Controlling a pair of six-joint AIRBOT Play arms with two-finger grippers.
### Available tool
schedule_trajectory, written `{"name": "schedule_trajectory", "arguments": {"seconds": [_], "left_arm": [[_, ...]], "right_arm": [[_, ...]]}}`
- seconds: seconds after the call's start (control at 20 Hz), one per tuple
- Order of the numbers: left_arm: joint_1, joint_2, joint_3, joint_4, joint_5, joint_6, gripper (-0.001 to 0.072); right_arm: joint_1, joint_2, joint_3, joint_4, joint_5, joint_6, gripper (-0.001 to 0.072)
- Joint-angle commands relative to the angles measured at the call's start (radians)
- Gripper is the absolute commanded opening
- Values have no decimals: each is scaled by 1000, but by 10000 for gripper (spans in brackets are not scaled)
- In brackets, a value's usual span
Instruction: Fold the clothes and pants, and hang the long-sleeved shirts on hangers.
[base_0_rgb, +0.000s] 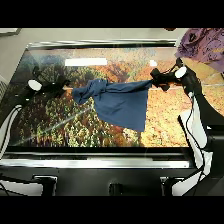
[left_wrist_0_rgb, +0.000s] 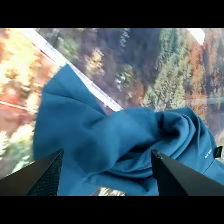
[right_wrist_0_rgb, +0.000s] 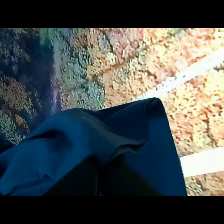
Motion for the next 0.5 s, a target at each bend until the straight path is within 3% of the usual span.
{"name": "schedule_trajectory", "arguments": {"seconds": [0.0, 0.15, 0.45], "left_arm": [[71, 43, 10, -15, -188, 105, 622], [127, 92, 10, 8, -312, 171, 621], [103, 24, 7, -35, -322, 117, 621]], "right_arm": [[2, 13, 0, 4, 46, -32, 30], [2, 52, 0, -32, 75, -34, 30], [2, 98, 0, -56, 143, -75, 30]]}}
